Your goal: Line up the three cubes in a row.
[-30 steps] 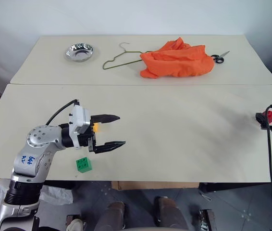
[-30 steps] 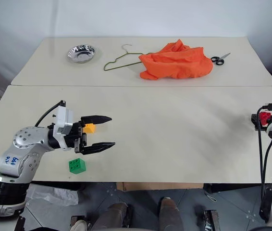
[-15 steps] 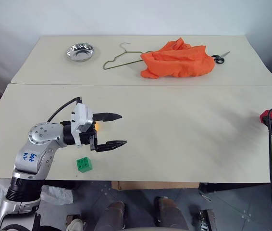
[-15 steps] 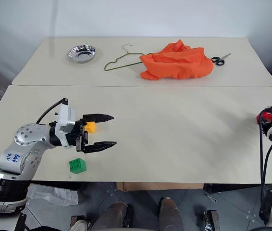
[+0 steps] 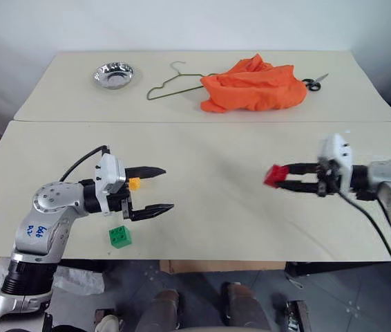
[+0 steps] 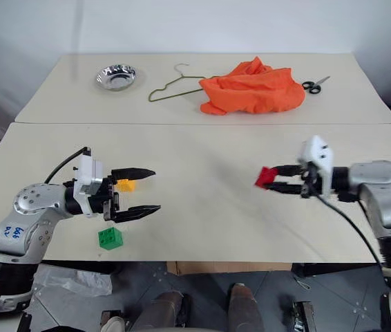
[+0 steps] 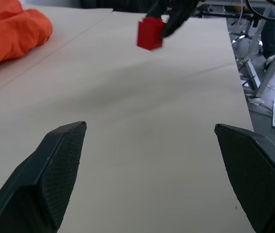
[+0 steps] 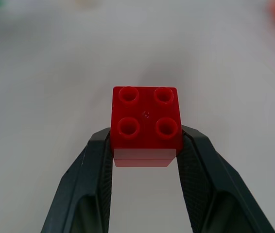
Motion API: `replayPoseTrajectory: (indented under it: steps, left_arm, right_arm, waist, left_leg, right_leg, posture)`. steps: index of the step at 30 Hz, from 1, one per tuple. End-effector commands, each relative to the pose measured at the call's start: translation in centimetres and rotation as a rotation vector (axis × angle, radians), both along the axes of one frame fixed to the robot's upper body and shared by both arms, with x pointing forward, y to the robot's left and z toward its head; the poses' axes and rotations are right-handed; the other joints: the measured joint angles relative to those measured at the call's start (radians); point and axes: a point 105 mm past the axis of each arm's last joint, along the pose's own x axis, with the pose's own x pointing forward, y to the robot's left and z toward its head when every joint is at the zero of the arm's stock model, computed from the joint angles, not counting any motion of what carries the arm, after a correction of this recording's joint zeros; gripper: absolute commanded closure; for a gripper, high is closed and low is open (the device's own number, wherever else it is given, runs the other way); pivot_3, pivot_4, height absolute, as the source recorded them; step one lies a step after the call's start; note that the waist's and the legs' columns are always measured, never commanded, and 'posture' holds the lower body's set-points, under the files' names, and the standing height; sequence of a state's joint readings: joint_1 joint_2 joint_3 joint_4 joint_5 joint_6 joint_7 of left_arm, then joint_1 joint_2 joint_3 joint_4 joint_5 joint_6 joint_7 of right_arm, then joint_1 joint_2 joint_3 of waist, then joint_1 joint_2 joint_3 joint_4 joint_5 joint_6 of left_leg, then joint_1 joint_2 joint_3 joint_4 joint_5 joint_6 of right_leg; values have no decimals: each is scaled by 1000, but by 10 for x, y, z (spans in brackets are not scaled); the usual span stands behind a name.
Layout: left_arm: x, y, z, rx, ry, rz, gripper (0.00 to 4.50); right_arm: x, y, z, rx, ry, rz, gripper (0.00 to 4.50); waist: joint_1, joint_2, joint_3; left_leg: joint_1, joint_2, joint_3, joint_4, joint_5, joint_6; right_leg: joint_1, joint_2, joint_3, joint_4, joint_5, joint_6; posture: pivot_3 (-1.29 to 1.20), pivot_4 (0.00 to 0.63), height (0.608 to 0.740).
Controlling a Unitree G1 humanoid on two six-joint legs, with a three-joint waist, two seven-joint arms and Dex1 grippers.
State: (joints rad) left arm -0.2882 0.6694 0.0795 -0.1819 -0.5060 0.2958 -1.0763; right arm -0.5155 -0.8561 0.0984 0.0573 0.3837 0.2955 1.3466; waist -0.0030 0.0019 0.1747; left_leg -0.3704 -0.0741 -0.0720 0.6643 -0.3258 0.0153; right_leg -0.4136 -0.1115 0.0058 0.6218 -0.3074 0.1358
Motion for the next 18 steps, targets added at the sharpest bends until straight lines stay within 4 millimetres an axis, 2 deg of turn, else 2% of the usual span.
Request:
replayPoseTrajectory:
  steps: [1, 4, 8, 13, 18]
  left_arm:
    - [-5, 6, 6, 2, -32, 24, 0]
    - [-10, 8, 4, 1, -23, 35, 0]
    - [-14, 11, 1, 15, -15, 44, 0]
    - [-15, 14, 1, 26, -16, 56, 0]
    - [-16, 15, 1, 26, -14, 64, 0]
  right_arm:
    - [-1, 18, -9, -41, -5, 122, 3024]
    - [7, 15, -28, -141, 6, 155, 3024]
    - [15, 16, -30, -165, -35, 186, 3024]
    - [20, 6, -25, -190, -66, 192, 3024]
    - [15, -3, -29, -217, -51, 216, 3024]
  waist:
    - [0, 0, 0]
    - [6, -1, 0]
    - [2, -1, 1]
    - [1, -1, 1]
    - [1, -1, 1]
  left_leg:
    - [0, 0, 0, 0, 0, 0]
    - [-1, -1, -1, 0, 0, 0]
    - [-1, -2, -1, 0, -1, 1]
    - [-1, -1, -1, 0, 0, 0]
    - [-1, -1, -1, 0, -1, 0]
  right_leg:
    - [0, 0, 0, 0, 0, 0]
    - [0, -1, -1, 0, 0, 0]
    - [0, -1, -1, -1, 0, 0]
    - [0, -1, -1, -1, 0, 0]
    - [0, -1, -1, -1, 0, 0]
  posture:
    - [0, 150, 740]
    - [0, 150, 740]
    - [0, 150, 740]
    - [0, 150, 740]
    - [0, 150, 740]
